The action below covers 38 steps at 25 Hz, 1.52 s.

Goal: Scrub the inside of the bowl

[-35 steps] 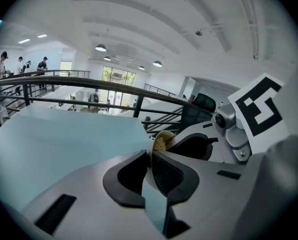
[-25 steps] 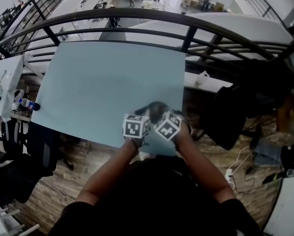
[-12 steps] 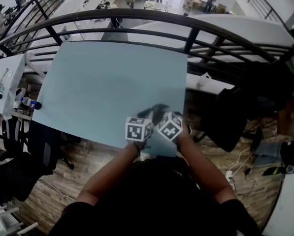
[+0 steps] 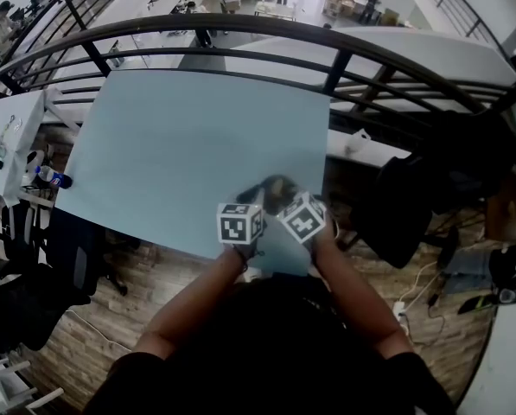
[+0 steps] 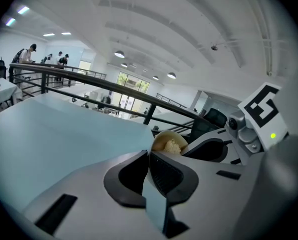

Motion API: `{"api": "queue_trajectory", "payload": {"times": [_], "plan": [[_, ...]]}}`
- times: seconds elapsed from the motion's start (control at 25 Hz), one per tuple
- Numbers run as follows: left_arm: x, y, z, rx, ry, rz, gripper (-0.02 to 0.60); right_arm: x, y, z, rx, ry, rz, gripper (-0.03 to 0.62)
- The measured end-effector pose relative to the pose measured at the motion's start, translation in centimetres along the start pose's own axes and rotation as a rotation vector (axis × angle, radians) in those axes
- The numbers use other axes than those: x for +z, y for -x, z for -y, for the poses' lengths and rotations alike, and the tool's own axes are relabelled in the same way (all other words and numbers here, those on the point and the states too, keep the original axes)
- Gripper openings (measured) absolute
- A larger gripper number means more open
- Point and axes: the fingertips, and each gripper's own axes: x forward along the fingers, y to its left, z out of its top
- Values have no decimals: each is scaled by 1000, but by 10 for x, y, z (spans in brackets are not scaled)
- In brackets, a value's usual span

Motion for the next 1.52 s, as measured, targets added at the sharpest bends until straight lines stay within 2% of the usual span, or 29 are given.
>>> {"api": "queue_trajectory", "payload": {"times": [0.16, 0.32, 0.52, 0.64, 0.76, 0.88, 1.0, 1.12, 1.32, 1.52], "plan": [[5, 4, 3, 18, -10, 36, 15, 4, 1, 7, -33, -74, 36, 66], [8, 4, 11, -2, -22, 40, 17, 9, 4, 17, -48, -133, 75, 66], [-4, -2, 18, -26, -49, 1, 15, 15, 3, 6, -11, -61, 99, 67], [-3, 1, 18, -37, -67, 5, 17, 19, 2, -8, 55, -17, 124, 67], [5, 5, 16, -32, -76, 30, 17, 14, -1, -24, 129, 27, 76, 67], [5, 4, 13, -8, -132, 29, 17, 7, 1, -31, 169, 75, 41, 66], [6, 3, 7, 4, -166, 28, 12, 2, 9, -24, 156, 93, 10, 66], [5, 2, 2, 9, -176, 18, 9, 12, 25, -17, 128, 104, 51, 67], [6, 2, -2, -7, -148, 6, 8, 26, 57, -2, 102, 34, 178, 67], [-1, -6, -8, -105, -15, -29, 8, 30, 84, 7, 148, -48, 259, 67]]}}
